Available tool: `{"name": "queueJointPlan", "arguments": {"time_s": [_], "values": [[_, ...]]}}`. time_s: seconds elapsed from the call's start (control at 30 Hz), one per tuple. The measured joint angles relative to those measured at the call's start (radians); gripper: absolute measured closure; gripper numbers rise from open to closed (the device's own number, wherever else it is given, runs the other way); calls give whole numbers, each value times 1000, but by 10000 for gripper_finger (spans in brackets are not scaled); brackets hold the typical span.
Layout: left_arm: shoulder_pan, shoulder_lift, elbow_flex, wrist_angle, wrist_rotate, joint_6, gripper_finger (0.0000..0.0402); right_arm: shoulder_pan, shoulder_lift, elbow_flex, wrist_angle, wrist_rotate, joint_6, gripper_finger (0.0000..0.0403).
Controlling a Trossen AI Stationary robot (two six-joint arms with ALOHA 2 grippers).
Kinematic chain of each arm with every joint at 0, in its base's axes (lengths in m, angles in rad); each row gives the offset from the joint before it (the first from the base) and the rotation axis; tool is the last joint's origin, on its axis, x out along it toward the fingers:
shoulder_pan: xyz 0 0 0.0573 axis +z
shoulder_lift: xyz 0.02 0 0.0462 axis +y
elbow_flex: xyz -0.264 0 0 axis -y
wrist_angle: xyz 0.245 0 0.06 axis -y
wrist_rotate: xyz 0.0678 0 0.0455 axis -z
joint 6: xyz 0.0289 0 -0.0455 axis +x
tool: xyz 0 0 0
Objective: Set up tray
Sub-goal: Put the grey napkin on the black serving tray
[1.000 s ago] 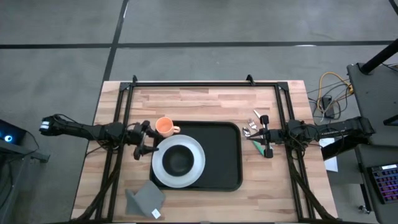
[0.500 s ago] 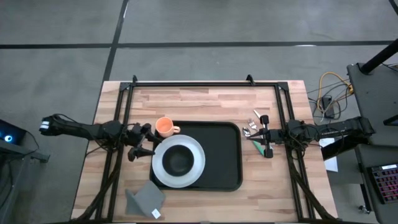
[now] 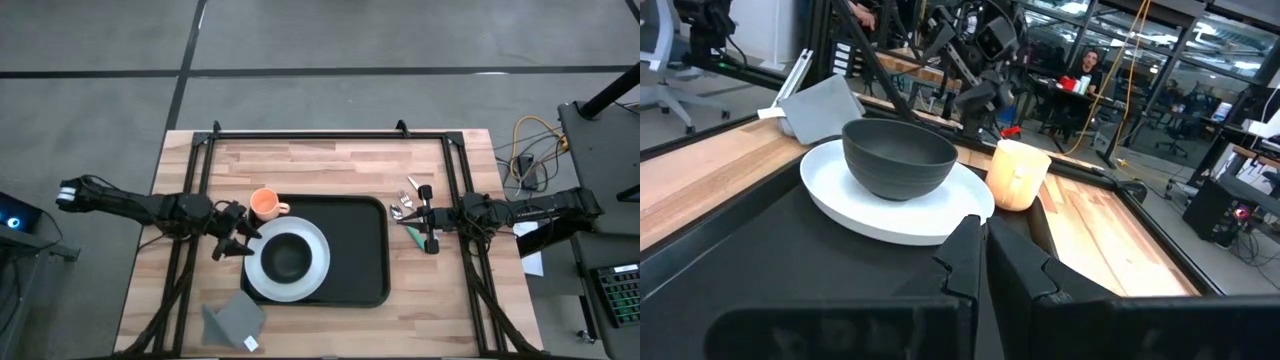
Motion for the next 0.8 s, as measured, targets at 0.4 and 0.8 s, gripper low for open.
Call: {"name": "queueJointPlan", "arguments": {"time_s": [0.4, 0.8], "values": [[-117, 231, 99, -7, 83, -314, 86, 0, 0, 0, 0, 0, 0, 394], [-258, 341, 341, -313, 25, -503, 86, 0, 0, 0, 0, 0, 0, 394]]}}
